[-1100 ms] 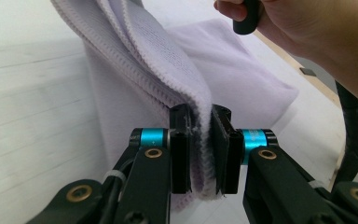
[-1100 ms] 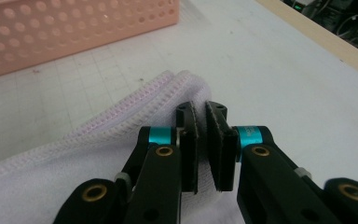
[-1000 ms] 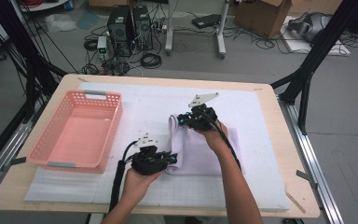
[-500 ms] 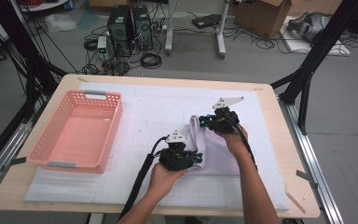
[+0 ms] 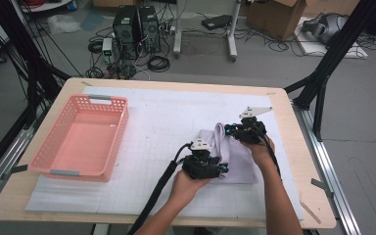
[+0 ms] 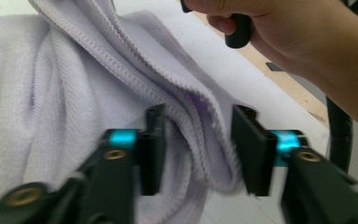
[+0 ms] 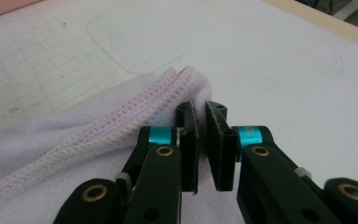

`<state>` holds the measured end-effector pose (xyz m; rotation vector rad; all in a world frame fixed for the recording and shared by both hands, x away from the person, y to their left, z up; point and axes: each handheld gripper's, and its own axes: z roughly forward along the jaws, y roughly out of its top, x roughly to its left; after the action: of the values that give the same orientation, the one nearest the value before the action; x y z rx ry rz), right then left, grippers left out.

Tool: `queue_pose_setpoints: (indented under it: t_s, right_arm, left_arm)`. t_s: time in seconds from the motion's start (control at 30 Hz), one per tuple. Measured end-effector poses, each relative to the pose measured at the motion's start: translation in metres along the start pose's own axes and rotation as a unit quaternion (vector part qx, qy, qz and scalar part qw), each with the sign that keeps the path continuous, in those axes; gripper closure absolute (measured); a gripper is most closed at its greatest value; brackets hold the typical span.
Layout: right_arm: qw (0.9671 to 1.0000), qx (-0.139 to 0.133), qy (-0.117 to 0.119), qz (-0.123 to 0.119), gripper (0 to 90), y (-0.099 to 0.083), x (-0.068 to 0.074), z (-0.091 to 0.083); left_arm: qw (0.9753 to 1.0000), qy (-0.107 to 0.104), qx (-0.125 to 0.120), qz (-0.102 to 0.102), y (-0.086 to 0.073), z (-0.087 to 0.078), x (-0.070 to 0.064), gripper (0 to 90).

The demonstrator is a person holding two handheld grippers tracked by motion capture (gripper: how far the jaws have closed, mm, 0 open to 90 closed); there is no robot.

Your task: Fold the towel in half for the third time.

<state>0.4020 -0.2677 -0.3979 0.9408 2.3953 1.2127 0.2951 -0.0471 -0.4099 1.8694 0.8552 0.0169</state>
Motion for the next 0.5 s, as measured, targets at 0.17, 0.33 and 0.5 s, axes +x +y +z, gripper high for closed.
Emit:
queue_pose_setpoints:
  t_s: [0.17,0.33,0.5]
  right_arm:
    - [0.9999,0.0,-0.009,0.005,83.9,-0.007,-0.007,-0.005]
    - [0.9997,0.007,-0.021,0.01,83.9,-0.014,-0.013,-0.009]
    - [0.999,0.011,-0.04,0.014,83.7,-0.016,-0.016,-0.015]
  left_arm:
    - [0.9992,0.02,-0.019,0.028,0.001,-0.017,0.002,41.0]
    - [0.9974,0.04,-0.041,0.043,-0.004,-0.041,0.015,40.2]
    - [0.9964,0.064,-0.045,0.034,-0.017,-0.061,0.035,40.1]
